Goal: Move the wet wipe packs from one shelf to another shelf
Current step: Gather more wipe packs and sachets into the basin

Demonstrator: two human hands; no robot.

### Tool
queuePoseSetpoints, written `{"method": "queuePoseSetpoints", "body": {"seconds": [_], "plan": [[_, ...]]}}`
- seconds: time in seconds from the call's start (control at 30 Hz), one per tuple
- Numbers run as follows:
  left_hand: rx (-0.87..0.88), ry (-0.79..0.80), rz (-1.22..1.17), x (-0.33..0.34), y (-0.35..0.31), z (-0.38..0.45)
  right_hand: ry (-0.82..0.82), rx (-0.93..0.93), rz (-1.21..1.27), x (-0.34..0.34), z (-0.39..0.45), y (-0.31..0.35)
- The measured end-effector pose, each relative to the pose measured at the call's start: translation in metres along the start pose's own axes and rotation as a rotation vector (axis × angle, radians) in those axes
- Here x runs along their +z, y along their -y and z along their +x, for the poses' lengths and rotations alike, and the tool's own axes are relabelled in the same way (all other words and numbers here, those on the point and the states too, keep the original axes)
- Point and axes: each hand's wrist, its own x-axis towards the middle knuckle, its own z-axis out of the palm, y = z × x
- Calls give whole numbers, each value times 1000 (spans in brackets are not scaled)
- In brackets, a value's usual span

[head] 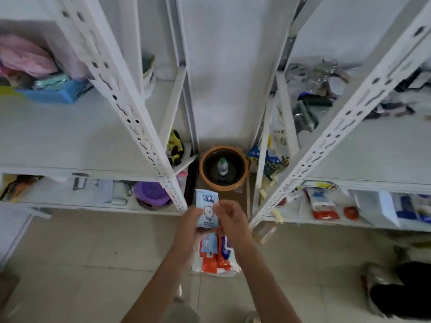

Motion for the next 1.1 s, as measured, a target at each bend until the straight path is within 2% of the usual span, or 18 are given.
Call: {"method": "queuePoseSetpoints", "body": {"seconds": [0.07,0.23,0.4,0.57,0.63,0.73,0.9,1.1], "plan": [[-45,-41,20,12,26,10,-59,24,-77,-25,9,-16],[-139,-39,228,12,86,50,-62,68,-214,-54,45,-74],[-61,-78,571,-27,136,86,-42,193,-246,-54,78,-135],[-89,-95,832,-75,184,115,122,416,-334,-37,101,-189],[-131,-112,864,-92,200,126,151,527,-290,-33,107,-207],[-179,-113,827,-112,220,146,66,642,-81,-32,117,-225],[-197,-152,843,-119,235,188,-4,640,-118,-38,141,-253],[-222,-179,978,-127,238,203,39,688,-94,-51,140,-254]]}}
